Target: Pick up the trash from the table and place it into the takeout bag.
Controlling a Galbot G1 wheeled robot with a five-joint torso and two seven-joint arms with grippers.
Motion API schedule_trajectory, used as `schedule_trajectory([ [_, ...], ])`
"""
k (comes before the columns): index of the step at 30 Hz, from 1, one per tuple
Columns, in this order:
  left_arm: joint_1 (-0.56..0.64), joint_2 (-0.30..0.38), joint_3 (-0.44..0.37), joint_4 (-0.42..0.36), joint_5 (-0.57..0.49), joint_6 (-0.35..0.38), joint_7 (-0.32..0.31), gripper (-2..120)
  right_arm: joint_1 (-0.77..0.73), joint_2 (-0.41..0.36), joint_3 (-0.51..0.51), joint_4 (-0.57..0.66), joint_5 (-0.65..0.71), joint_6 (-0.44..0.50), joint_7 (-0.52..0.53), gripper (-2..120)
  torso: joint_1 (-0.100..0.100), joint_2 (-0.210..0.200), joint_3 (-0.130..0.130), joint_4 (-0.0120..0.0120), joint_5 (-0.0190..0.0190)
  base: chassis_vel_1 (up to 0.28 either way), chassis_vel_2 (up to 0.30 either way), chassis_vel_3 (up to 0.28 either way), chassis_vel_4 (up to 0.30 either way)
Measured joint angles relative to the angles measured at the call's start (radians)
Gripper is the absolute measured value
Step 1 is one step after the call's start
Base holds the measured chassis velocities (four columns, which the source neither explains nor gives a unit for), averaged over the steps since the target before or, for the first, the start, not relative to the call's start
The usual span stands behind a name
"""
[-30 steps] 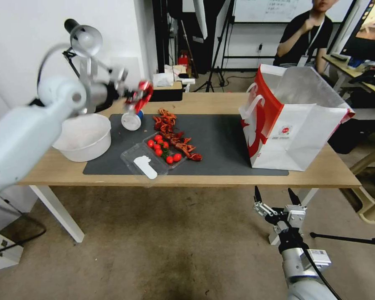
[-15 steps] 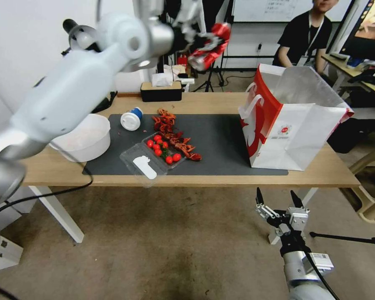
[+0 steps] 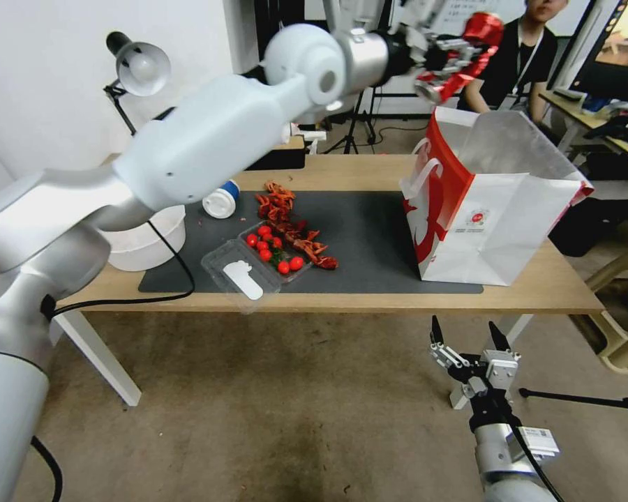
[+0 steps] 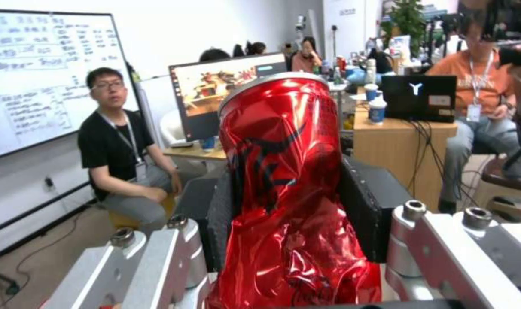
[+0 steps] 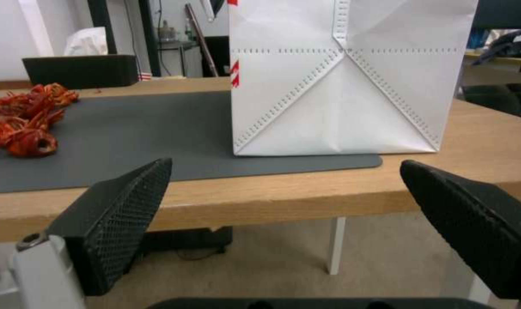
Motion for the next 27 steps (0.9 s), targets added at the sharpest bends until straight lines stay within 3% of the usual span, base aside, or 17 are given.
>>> schedule_trajectory([
  [6, -0.009, -0.057, 0.058, 0.063, 0.001, -0.066, 0.053, 41, -0.004, 0.002, 0.002, -0.003, -0.001, 0.005, -0.003, 100, 0.0, 0.0, 0.0, 0.0002, -0.0002, 0.0, 0.0, 0.0, 0.0],
  [14, -0.015, -0.146, 0.154, 0.138, 0.052, -0.147, 0.178, 41, -0.006, 0.007, 0.003, -0.011, -0.003, 0.011, -0.006, 100, 0.0, 0.0, 0.0, 0.0001, -0.0001, 0.0, 0.0, 0.0, 0.0],
  [22, -0.008, -0.213, 0.179, 0.202, 0.076, -0.153, 0.181, 41, -0.005, 0.008, 0.003, -0.015, -0.001, 0.015, -0.007, 100, 0.0, 0.0, 0.0, -0.0002, 0.0, 0.0, 0.0, 0.0, 0.0],
  [27, 0.005, -0.206, 0.182, 0.22, 0.099, -0.141, 0.168, 41, -0.006, 0.008, 0.004, -0.017, 0.001, 0.018, -0.007, 100, 0.0, 0.0, 0.0, 0.0, -0.0002, 0.0, 0.0, 0.0, 0.0],
])
